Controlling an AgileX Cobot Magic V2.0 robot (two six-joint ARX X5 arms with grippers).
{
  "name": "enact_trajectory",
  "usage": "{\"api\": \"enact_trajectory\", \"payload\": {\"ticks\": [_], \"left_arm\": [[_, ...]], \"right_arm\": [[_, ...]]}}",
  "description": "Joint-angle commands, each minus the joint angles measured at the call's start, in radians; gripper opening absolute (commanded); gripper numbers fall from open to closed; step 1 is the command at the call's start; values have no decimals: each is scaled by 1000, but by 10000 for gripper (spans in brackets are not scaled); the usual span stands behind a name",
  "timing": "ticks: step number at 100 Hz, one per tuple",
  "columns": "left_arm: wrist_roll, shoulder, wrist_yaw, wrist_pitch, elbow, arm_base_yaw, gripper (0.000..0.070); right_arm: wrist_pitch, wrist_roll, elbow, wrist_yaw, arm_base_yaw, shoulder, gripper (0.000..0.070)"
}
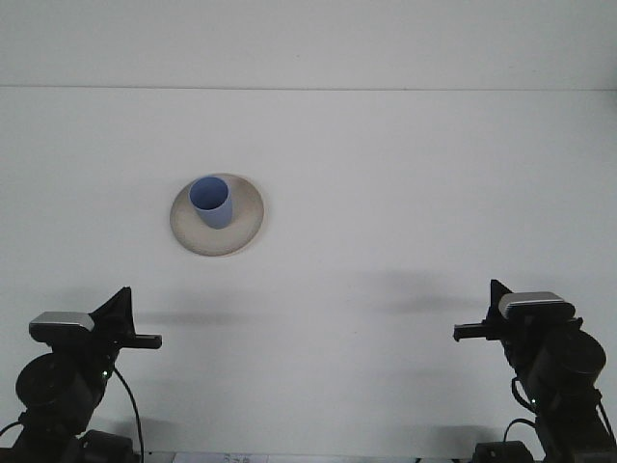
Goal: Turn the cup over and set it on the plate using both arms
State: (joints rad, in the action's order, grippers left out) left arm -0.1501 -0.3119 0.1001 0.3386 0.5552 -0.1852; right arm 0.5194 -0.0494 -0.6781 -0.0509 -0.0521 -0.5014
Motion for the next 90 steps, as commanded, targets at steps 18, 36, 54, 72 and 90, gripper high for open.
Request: {"api": "enact_trajectory", "payload": {"ticks": [18, 36, 54, 72, 90], "left_arm": [[110, 40, -45, -49, -23, 35, 12], [161, 163, -122, -239, -183, 90, 12], [159, 295, -132, -313, -344, 115, 12], [158, 309, -132, -342, -432, 129, 12], [158, 309, -132, -395, -481, 157, 12]], "right_arm": [[-10, -7, -8, 1, -1, -3, 0], [-11, -7, -8, 1, -1, -3, 0], [-10, -7, -8, 1, -1, -3, 0], [-12, -7, -8, 1, -1, -3, 0], [-13, -7, -8, 1, -1, -3, 0]]}}
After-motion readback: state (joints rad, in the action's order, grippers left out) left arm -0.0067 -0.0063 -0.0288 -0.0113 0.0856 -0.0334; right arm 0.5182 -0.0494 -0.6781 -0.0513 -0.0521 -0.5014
